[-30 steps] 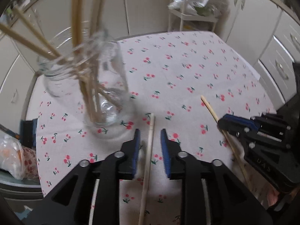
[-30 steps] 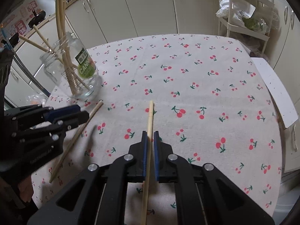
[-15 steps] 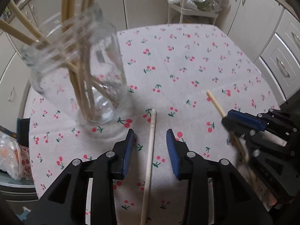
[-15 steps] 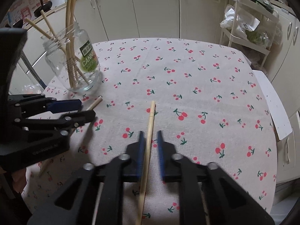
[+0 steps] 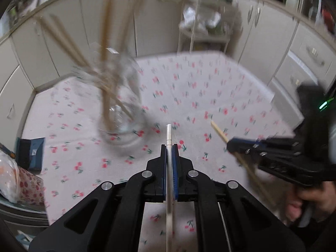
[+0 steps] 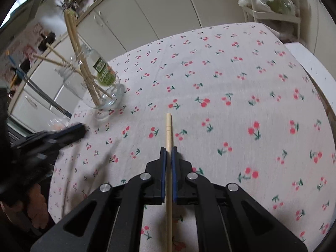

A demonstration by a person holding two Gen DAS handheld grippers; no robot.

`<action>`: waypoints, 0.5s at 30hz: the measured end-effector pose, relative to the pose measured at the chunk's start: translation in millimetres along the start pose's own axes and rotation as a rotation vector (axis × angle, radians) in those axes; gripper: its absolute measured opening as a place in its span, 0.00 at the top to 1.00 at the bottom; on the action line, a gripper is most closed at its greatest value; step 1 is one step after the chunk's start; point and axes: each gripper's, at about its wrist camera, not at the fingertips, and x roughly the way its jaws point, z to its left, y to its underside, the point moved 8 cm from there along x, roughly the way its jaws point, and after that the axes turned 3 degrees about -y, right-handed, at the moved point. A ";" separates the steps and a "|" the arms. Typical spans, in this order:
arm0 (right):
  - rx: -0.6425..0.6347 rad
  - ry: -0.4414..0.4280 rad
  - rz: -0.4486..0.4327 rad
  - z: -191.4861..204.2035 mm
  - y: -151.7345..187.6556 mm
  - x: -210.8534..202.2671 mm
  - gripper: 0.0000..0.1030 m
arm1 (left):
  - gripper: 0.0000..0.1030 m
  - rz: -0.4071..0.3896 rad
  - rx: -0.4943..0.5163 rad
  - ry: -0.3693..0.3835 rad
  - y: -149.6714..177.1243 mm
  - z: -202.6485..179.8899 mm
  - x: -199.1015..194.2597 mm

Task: Organize utensils
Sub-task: 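Close the left gripper on one chopstick while the right gripper grasps another, then lift both held chopsticks and carry them above the glass jar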

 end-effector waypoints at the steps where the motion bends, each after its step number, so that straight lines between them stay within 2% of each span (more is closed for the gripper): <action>1: 0.006 -0.009 -0.005 1.2 0.9 -1.4 0.94 | 0.95 -0.040 -0.026 0.023 -4.8 5.6 -13.9; 6: 0.011 -0.065 -0.072 13.5 0.9 -13.3 0.94 | 0.95 -0.219 -0.121 0.073 -40.9 31.4 -70.9; 10: 0.018 -0.110 -0.151 23.0 -8.4 -25.7 0.94 | 0.95 -0.399 -0.184 0.099 -80.6 51.1 -114.1; 15: 0.004 -0.155 -0.282 38.1 -29.2 -49.1 0.94 | 0.95 -0.544 -0.262 0.096 -120.1 69.5 -136.7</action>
